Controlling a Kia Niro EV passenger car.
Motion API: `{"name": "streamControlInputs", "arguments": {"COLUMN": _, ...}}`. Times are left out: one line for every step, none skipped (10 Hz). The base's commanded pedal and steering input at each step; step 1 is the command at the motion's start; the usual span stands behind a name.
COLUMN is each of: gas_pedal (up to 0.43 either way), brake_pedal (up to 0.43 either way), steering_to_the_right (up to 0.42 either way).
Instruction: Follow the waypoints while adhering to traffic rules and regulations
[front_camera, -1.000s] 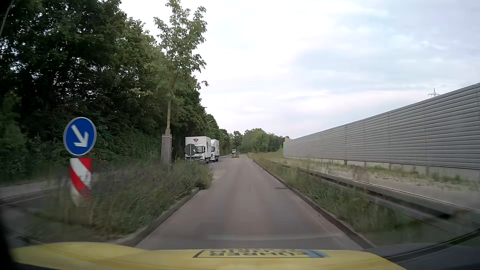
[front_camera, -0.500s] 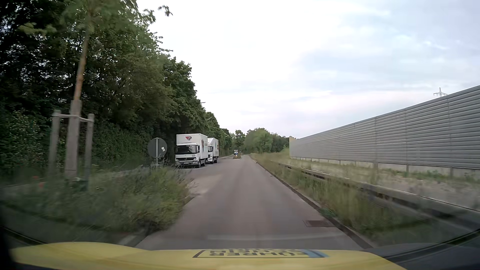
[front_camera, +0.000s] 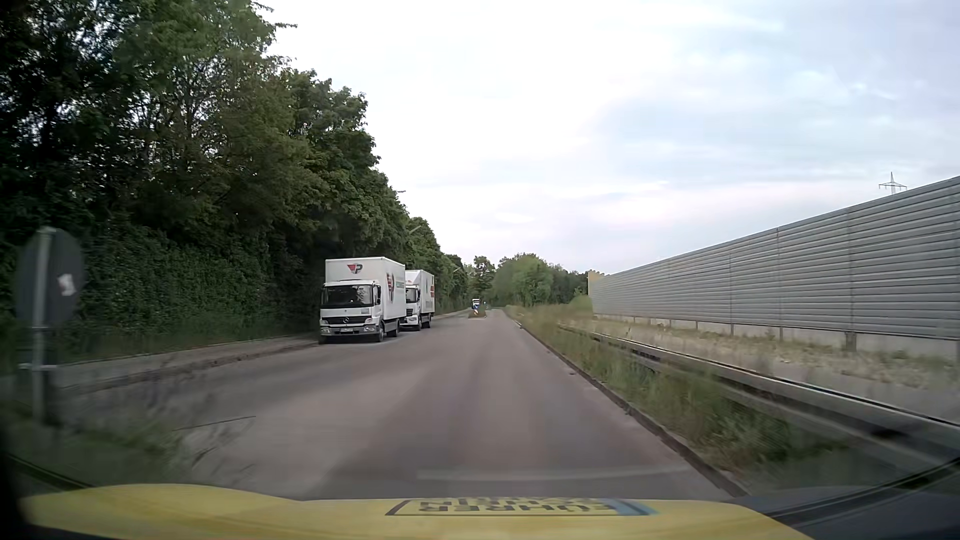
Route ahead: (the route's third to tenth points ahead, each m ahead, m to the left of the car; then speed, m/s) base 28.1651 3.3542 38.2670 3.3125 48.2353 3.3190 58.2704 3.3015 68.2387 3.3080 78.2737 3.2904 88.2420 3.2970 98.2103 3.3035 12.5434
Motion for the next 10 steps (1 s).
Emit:
{"name": "streamControlInputs", "arguments": {"gas_pedal": 0.067, "brake_pedal": 0.0, "steering_to_the_right": -0.002}}
{"name": "streamControlInputs", "arguments": {"gas_pedal": 0.067, "brake_pedal": 0.0, "steering_to_the_right": -0.001}}
{"name": "streamControlInputs", "arguments": {"gas_pedal": 0.067, "brake_pedal": 0.0, "steering_to_the_right": 0.0}}
{"name": "streamControlInputs", "arguments": {"gas_pedal": 0.067, "brake_pedal": 0.0, "steering_to_the_right": 0.0}}
{"name": "streamControlInputs", "arguments": {"gas_pedal": 0.067, "brake_pedal": 0.0, "steering_to_the_right": 0.0}}
{"name": "streamControlInputs", "arguments": {"gas_pedal": 0.067, "brake_pedal": 0.0, "steering_to_the_right": 0.0}}
{"name": "streamControlInputs", "arguments": {"gas_pedal": 0.067, "brake_pedal": 0.0, "steering_to_the_right": 0.0}}
{"name": "streamControlInputs", "arguments": {"gas_pedal": 0.067, "brake_pedal": 0.0, "steering_to_the_right": 0.0}}
{"name": "streamControlInputs", "arguments": {"gas_pedal": 0.067, "brake_pedal": 0.0, "steering_to_the_right": 0.0}}
{"name": "streamControlInputs", "arguments": {"gas_pedal": 0.067, "brake_pedal": 0.0, "steering_to_the_right": 0.0}}
